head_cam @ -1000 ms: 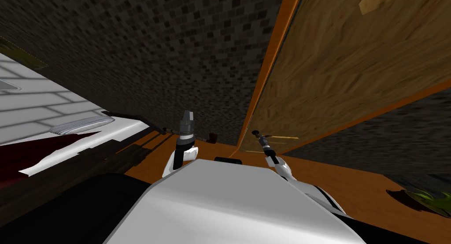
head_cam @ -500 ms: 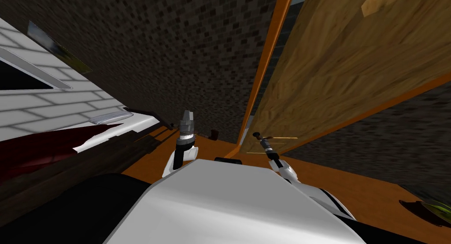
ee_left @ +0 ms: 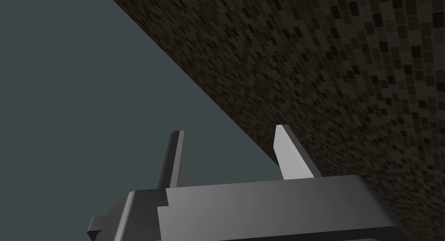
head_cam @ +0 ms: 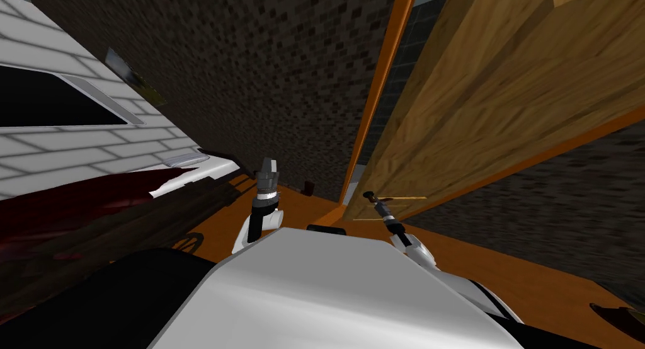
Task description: Pull the door open
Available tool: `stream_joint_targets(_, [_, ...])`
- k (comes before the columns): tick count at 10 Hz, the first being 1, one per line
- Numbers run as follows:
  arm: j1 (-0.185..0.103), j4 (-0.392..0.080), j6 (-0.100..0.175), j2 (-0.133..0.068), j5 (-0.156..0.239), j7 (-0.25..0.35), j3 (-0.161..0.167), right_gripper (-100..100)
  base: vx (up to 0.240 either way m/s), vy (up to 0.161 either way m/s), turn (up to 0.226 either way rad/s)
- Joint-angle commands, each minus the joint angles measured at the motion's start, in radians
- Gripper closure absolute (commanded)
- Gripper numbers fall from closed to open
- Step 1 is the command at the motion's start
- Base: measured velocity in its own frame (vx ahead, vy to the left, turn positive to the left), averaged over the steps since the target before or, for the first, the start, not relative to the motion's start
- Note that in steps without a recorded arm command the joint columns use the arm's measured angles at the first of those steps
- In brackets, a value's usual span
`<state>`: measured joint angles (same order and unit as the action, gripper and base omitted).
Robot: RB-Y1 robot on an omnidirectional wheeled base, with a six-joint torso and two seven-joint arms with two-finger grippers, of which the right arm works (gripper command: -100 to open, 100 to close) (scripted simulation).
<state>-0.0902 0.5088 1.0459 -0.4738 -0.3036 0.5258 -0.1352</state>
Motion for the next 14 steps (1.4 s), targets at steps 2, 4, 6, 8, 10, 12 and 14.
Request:
stream_joint_targets(2, [0.009,-0.017,0.044,-0.017,-0.011,0.015,-0.001,100,-0.134,-0.060,0.083])
stream_joint_targets(4, [0.023,-0.021,0.073,-0.030,-0.021,0.030,-0.001,100,-0.125,-0.067,0.093])
stream_joint_targets(6, [0.024,-0.029,0.080,-0.031,-0.024,0.033,0.001,100,-0.100,-0.042,0.060])
stream_joint_targets(8, [0.041,-0.044,0.120,-0.042,-0.032,0.041,-0.005,100,-0.184,-0.121,0.238])
stream_joint_targets(10, [0.052,-0.052,0.145,-0.051,-0.036,0.046,-0.010,100,-0.191,-0.087,0.131])
stream_joint_targets(12, [0.060,-0.058,0.163,-0.057,-0.039,0.049,-0.013,100,-0.108,-0.041,0.068])
stream_joint_targets(14, [0.068,-0.063,0.181,-0.062,-0.042,0.052,-0.016,100,-0.087,-0.052,0.109])
